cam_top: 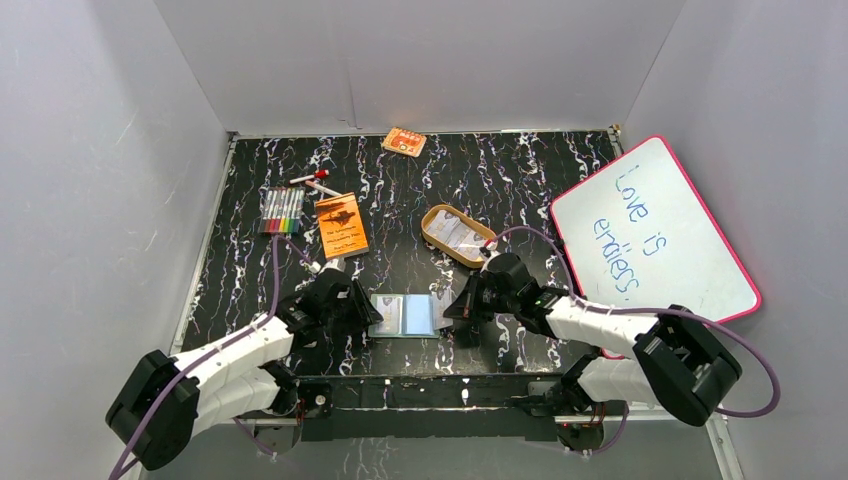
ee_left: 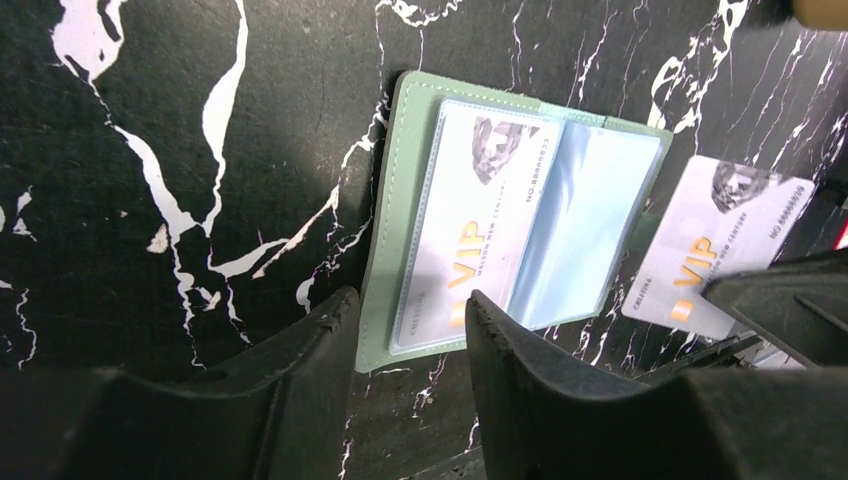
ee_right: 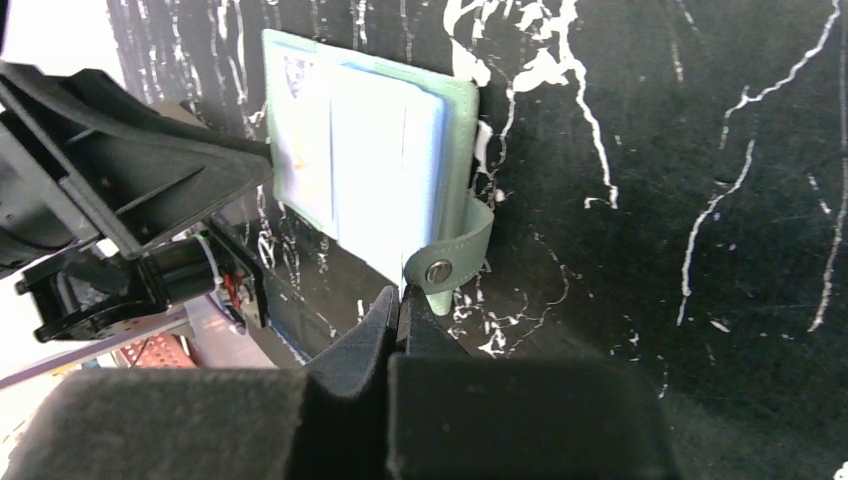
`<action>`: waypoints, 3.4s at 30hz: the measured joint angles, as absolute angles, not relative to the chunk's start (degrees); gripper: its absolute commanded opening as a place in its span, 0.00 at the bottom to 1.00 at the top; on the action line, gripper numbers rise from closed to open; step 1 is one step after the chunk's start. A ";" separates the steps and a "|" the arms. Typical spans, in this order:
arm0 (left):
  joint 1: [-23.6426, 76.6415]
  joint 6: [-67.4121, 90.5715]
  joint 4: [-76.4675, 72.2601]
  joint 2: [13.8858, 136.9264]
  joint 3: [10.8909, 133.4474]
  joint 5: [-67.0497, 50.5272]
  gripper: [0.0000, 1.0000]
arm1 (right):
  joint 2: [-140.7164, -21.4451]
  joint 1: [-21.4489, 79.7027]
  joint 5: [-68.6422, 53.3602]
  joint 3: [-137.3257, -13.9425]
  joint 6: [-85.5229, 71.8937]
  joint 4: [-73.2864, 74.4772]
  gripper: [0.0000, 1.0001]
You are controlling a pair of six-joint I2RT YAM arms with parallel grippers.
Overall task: Put the credit cards into the card holder
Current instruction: Turn over the card slot in the card holder.
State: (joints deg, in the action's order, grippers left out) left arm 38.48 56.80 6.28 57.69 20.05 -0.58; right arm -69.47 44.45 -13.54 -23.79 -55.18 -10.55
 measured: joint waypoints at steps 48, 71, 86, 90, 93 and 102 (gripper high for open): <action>38.48 53.87 0.12 65.28 22.85 -5.56 0.26 | -80.64 46.63 -16.93 -27.44 -52.38 -14.44 0.00; 38.48 51.09 -0.19 66.63 24.84 -9.63 0.52 | -85.34 47.00 -18.79 -29.63 -57.32 -18.46 0.00; 38.48 46.61 -0.82 75.02 29.28 -14.74 0.26 | -86.67 47.11 -18.55 -30.41 -57.91 -18.48 0.00; 38.48 46.06 -0.89 76.82 29.71 -15.35 0.18 | -86.74 47.27 -18.55 -30.65 -57.91 -18.50 0.00; 38.48 46.00 -1.04 77.73 29.98 -15.55 0.06 | -86.74 47.27 -18.57 -30.65 -57.91 -18.48 0.00; 38.48 46.11 -0.99 78.26 30.13 -14.96 0.00 | -84.29 47.29 -17.52 -30.61 -57.63 -16.38 0.00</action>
State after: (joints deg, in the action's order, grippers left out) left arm 38.48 46.11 -0.99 78.26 30.13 -14.96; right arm -84.29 47.29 -17.52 -30.61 -57.63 -16.38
